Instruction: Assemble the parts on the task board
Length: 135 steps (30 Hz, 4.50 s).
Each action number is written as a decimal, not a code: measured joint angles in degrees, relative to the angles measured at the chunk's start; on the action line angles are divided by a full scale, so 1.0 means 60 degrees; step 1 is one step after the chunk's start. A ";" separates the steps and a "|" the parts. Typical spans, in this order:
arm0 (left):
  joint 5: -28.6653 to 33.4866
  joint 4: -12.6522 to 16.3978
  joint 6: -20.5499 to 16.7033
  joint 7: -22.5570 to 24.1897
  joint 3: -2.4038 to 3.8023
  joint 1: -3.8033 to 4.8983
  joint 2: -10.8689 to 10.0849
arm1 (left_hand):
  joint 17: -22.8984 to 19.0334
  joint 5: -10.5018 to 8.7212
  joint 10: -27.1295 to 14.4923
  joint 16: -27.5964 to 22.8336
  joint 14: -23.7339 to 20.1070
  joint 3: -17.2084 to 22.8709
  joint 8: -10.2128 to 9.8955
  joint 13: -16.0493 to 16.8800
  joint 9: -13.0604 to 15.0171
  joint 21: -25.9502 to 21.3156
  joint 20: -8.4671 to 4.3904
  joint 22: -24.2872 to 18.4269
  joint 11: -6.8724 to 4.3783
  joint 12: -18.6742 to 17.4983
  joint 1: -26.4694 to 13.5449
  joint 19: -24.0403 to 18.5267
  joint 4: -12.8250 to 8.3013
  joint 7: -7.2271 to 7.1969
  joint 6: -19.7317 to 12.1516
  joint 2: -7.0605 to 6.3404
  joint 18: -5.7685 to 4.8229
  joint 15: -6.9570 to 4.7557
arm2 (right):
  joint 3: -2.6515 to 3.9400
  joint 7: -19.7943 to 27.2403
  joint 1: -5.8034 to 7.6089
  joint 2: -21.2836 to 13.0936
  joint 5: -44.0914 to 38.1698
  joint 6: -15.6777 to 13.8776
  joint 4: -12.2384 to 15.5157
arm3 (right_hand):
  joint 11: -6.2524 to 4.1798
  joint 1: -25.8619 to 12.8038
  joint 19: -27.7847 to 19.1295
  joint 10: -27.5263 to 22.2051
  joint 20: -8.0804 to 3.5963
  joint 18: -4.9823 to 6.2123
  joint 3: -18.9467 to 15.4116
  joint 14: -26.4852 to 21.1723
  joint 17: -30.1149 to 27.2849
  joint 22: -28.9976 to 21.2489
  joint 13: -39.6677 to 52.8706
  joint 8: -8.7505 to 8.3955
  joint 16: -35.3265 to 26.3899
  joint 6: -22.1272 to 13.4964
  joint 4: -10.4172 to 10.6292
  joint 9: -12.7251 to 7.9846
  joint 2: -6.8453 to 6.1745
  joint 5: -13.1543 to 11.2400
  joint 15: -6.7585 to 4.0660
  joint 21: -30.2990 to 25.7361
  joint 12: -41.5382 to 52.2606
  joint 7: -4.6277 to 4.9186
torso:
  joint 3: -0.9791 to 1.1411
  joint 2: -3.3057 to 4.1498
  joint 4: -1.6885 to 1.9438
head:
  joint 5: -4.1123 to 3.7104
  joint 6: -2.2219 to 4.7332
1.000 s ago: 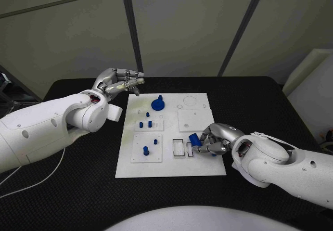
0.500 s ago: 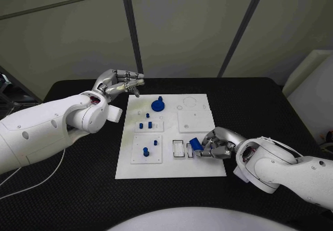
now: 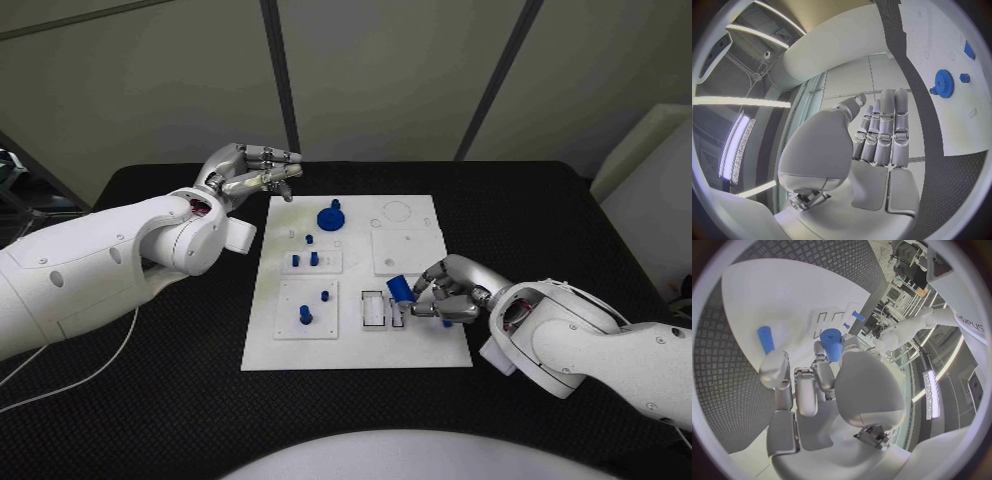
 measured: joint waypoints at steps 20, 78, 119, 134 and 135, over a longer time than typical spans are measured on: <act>0.0000 0.0014 0.0008 -0.0017 0.0000 0.0000 0.0015 | 0.0001 0.0000 0.0001 0.0000 0.0000 -0.0026 0.0000 0.0000 0.0000 0.0000 0.0000 0.0001 0.0001 0.0000 0.0000 0.0000 -0.0027 0.0000 0.0000 0.0000 0.0001 0.0000 | 0.0017 -0.0101 0.0003 0.0880 0.0069 0.1034 -0.0604 | -0.0001 -0.0671 -0.0001 0.0001 0.0001 0.0001 -0.0288 0.0000 -0.0001 -0.0028 -0.0047 -0.0082 0.0000 0.0210 -0.0007 0.0447 0.0184 -0.0450 0.0001 0.0000 -0.0084 -0.0087 | -0.0012 0.0007 -0.0005 | 0.0095 -0.0060; 0.0000 0.0013 0.0013 -0.0039 0.0000 0.0001 0.0022 | -0.0007 0.0000 0.0002 0.0000 0.0000 -0.0025 0.0000 0.0000 0.0000 0.0000 0.0000 -0.0006 0.0002 0.0000 0.0001 0.0000 -0.0026 0.0000 0.0000 -0.0001 0.0001 0.0000 | 0.0025 -0.0549 0.0010 0.1573 -0.2606 0.1085 -0.0959 | -0.0272 -0.0217 -0.0018 0.0174 -0.0157 0.0002 0.0360 0.0017 -0.0002 -0.0126 0.0403 0.0315 -0.0168 0.0811 -0.0945 0.1904 0.0370 -0.3626 -0.0258 -0.0227 -0.0018 -0.0545 | 0.0000 0.0001 -0.0014 | 0.0091 -0.0027; 0.0001 0.0134 0.0010 -0.0045 -0.0060 -0.0048 -0.0104 | -0.0017 0.0000 -0.0037 0.0000 0.0000 -0.0025 0.0037 0.0000 0.0000 0.0000 0.0000 -0.0015 0.0041 0.0057 0.0001 0.0000 -0.0026 0.0000 0.0000 -0.0001 0.0001 0.0000 | 0.0170 -0.0387 -0.0080 -0.1124 -0.3196 0.0595 -0.0089 | 0.0150 0.0162 -0.0445 -0.0499 0.0103 0.0002 -0.0381 0.0034 0.0003 -0.0675 -0.0864 -0.1191 -0.0412 0.0252 -0.0147 0.1234 0.0182 -0.2609 0.0038 -0.0637 -0.1589 -0.0010 | 0.0026 0.0002 -0.0107 | -0.0253 0.0133; 0.0001 0.0143 0.0010 -0.0045 -0.0063 -0.0065 -0.0127 | -0.0016 0.0000 -0.0037 0.0000 0.0000 -0.0025 0.0037 0.0000 0.0000 0.0000 0.0000 -0.0023 0.0041 0.0057 0.0001 0.0000 -0.0026 0.0000 0.0000 -0.0001 0.0000 0.0000 | 0.0182 -0.0885 -0.0441 -0.0803 -0.3730 0.1110 -0.0286 | 0.0151 0.0099 -0.0445 -0.0498 0.0103 0.0002 -0.0486 0.0034 0.0002 -0.0682 -0.0865 -0.1185 -0.0418 0.0253 -0.0042 0.1281 0.0120 -0.2576 0.0038 -0.0637 -0.1589 -0.0011 | 0.0021 0.0011 -0.0094 | -0.0213 0.0101; 0.0001 0.0143 0.0010 -0.0045 -0.0063 -0.0065 -0.0128 | -0.0016 0.0000 -0.0037 0.0000 0.0000 -0.0025 0.0037 0.0000 0.0000 0.0000 0.0000 -0.0023 0.0041 0.0057 0.0001 0.0000 -0.0026 0.0000 0.0000 -0.0001 0.0000 0.0000 | 0.0187 -0.0896 -0.0443 -0.0792 -0.3751 0.1118 -0.0293 | 0.0151 0.0099 -0.0445 -0.0499 0.0103 0.0002 -0.0486 0.0033 0.0002 -0.0681 -0.0865 -0.1181 -0.0418 0.0255 -0.0043 0.1283 0.0120 -0.2576 0.0038 -0.0637 -0.1589 -0.0013 | 0.0021 0.0012 -0.0093 | -0.0214 0.0098</act>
